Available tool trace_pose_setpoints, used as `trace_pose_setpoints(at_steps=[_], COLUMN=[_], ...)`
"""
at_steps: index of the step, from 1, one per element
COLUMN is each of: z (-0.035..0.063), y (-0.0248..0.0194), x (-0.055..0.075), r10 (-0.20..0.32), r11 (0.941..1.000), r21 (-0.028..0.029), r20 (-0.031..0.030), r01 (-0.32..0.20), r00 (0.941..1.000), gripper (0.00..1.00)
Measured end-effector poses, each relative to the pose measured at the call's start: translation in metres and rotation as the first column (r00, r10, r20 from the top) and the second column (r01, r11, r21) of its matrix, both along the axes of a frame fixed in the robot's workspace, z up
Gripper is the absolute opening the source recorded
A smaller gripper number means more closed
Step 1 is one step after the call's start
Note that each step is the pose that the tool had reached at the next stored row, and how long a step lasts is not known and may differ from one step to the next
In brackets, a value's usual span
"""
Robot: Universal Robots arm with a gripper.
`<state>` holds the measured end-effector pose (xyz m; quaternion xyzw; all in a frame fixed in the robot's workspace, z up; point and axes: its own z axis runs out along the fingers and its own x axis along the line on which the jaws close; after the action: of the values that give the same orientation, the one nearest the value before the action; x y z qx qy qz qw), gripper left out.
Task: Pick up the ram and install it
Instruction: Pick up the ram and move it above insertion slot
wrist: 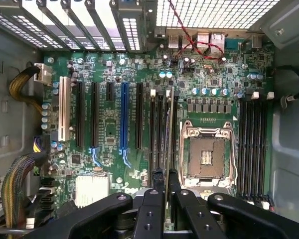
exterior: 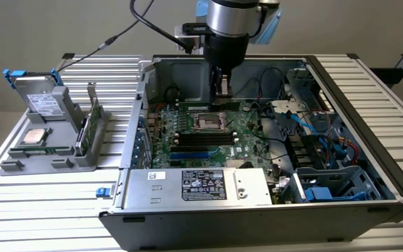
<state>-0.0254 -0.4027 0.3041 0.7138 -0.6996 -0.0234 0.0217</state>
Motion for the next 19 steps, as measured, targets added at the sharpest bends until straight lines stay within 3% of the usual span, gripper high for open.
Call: trace_pose_setpoints(at_steps=[9, 19], z=[-0.0164, -0.0335], y=[0.0047, 0.0053], x=[0.0, 0.0], r10=[0.024, 0.044], r11=[0.9997, 0.999], r21=[-0.0025, -0.003], r20=[0.0, -0.0029], r01=[-0.024, -0.044], r00=[0.9997, 0.999], gripper=[0.14, 0.14])
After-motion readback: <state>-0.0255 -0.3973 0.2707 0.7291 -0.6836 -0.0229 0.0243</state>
